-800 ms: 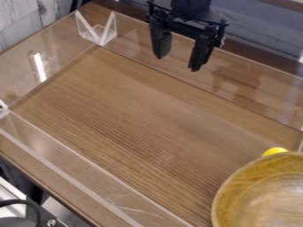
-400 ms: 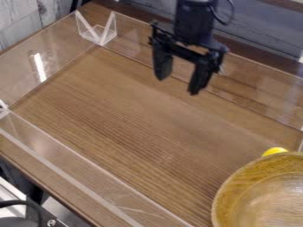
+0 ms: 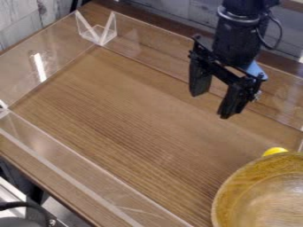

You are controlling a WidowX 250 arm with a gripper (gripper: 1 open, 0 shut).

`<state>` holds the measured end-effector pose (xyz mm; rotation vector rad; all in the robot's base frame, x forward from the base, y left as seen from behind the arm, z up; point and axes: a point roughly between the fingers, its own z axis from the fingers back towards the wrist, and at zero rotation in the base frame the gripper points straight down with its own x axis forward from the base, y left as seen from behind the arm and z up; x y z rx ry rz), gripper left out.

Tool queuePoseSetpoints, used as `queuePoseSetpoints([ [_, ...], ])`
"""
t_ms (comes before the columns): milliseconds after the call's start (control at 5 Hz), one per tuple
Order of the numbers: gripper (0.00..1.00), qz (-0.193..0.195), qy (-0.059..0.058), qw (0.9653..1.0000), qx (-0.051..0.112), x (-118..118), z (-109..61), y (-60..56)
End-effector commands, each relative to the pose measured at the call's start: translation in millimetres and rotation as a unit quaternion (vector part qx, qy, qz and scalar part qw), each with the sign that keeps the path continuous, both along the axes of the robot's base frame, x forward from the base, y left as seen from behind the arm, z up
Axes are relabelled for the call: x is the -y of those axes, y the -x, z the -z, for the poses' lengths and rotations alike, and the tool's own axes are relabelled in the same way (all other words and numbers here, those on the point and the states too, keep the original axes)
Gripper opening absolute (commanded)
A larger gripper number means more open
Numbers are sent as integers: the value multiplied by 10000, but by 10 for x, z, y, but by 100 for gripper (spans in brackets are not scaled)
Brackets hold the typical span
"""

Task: Remove the lemon from inside the brown bowl and put it on the table

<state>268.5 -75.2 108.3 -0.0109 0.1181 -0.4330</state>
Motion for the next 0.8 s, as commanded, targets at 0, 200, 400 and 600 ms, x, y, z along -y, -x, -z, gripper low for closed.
queuePoseSetpoints([
  [0, 100, 329, 135, 9989, 313, 107, -148, -38],
  [200, 100, 544, 175, 9979, 298, 179, -117, -44],
  [400, 100, 706, 210, 9969, 285, 244, -85, -49],
  [600, 100, 1018, 232, 9940, 333, 361, -55, -46],
])
